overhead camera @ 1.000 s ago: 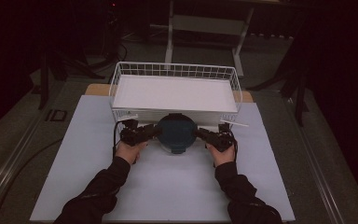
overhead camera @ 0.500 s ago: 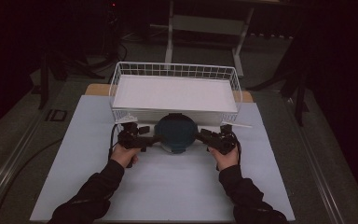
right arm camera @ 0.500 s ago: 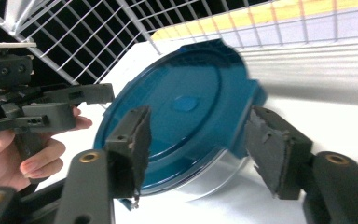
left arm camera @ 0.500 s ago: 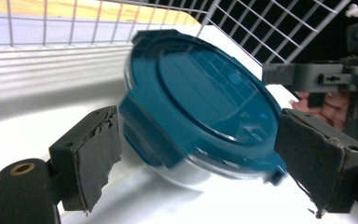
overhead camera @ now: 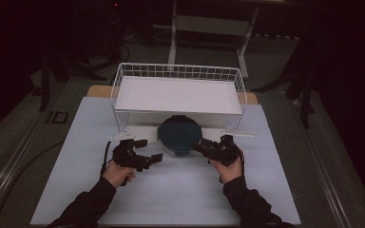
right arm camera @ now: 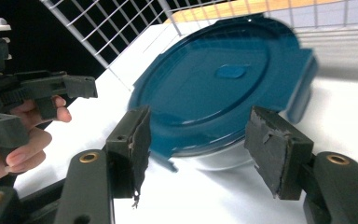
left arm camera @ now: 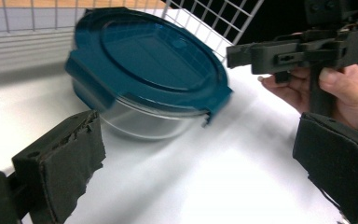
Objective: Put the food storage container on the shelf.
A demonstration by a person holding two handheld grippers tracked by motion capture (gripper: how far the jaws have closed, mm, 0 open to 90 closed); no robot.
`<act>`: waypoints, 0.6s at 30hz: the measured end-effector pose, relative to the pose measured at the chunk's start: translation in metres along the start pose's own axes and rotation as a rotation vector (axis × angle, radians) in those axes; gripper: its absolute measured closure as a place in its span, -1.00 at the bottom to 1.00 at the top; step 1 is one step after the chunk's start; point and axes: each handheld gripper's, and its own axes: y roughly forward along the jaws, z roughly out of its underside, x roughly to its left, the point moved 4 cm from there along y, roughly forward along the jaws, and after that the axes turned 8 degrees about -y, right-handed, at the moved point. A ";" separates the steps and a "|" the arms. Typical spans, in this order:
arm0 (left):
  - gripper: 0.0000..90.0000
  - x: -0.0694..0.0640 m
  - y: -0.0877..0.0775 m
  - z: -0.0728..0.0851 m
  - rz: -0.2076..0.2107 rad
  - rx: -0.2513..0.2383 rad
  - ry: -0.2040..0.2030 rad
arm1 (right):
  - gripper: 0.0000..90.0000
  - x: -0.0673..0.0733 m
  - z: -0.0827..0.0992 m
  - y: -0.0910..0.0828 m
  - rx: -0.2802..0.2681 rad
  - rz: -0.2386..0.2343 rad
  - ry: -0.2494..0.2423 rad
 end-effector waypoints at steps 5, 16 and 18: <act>-0.95 -0.009 -0.011 0.008 -0.009 -0.009 0.018 | -0.03 0.013 0.005 0.000 0.018 -0.001 -0.026; -0.95 -0.022 -0.019 0.030 -0.032 0.005 0.061 | 0.36 0.032 0.020 0.006 0.061 -0.013 -0.037; -0.95 -0.024 -0.019 0.031 -0.036 0.008 0.068 | 0.43 0.033 0.021 0.007 0.064 -0.012 -0.038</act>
